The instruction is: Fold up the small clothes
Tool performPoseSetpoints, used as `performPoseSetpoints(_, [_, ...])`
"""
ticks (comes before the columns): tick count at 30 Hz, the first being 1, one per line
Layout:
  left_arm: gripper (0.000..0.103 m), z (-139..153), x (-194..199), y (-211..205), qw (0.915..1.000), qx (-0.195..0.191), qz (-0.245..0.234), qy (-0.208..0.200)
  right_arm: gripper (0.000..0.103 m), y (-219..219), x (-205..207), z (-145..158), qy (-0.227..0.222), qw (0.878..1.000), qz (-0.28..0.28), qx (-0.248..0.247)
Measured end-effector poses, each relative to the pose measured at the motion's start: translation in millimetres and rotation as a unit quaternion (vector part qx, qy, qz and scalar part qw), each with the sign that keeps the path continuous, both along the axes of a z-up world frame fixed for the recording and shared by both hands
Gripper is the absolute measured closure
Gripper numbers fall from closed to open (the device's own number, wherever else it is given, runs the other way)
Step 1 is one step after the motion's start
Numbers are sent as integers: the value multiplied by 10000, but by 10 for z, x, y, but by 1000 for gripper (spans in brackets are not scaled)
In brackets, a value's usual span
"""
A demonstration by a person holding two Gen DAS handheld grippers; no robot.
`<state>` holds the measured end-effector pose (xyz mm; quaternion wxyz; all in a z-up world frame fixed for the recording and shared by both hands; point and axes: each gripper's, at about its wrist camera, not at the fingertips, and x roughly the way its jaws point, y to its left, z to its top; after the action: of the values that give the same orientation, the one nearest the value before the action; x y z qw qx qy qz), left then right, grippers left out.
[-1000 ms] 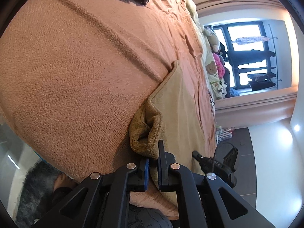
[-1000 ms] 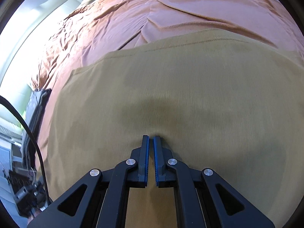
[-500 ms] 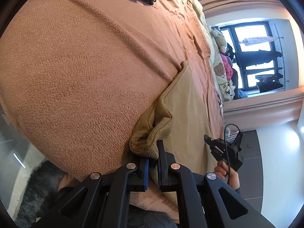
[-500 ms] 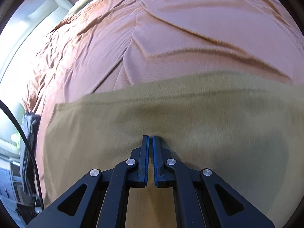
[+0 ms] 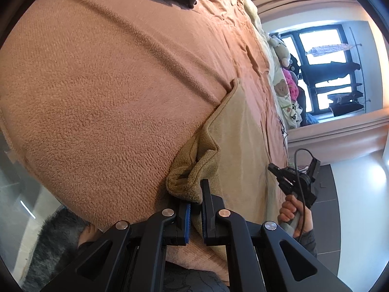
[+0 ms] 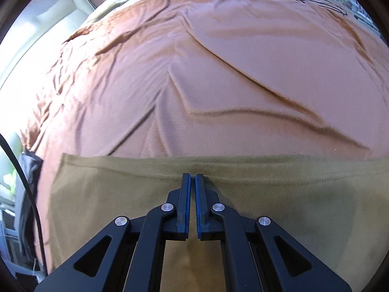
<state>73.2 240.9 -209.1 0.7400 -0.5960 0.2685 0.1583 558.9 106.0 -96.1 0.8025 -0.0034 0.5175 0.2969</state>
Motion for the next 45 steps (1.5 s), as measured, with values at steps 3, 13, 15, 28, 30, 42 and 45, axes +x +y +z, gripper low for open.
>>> performPoseSetpoints(3, [98, 15, -30, -5, 9999, -25, 17, -109, 103, -53, -141, 80, -77, 9999, 68, 1])
performPoseSetpoints(13, [100, 189, -59, -34, 9988, 83, -55, -475, 103, -378, -636, 160, 193, 9983, 541, -74])
performPoseSetpoints(15, [100, 249, -57, -43, 9982, 117, -86, -577, 103, -439, -746, 140, 272, 9976, 636, -88])
performPoseSetpoints(28, [100, 515, 76, -17, 9950, 248, -346, -906, 103, -727, -1211, -33, 718, 9931, 921, -146])
performPoseSetpoints(30, [100, 564, 93, -28, 9941, 276, -398, -971, 103, -749, -1285, -30, 721, 9929, 940, -114])
performPoseSetpoints(42, [100, 916, 318, -114, 9870, 506, -852, -1265, 103, -986, -1757, -95, 721, 9916, 1072, 106])
performPoseSetpoints(45, [100, 1006, 398, -147, 9849, 578, -968, -1310, 103, -970, -1907, -98, 474, 9924, 1140, 11])
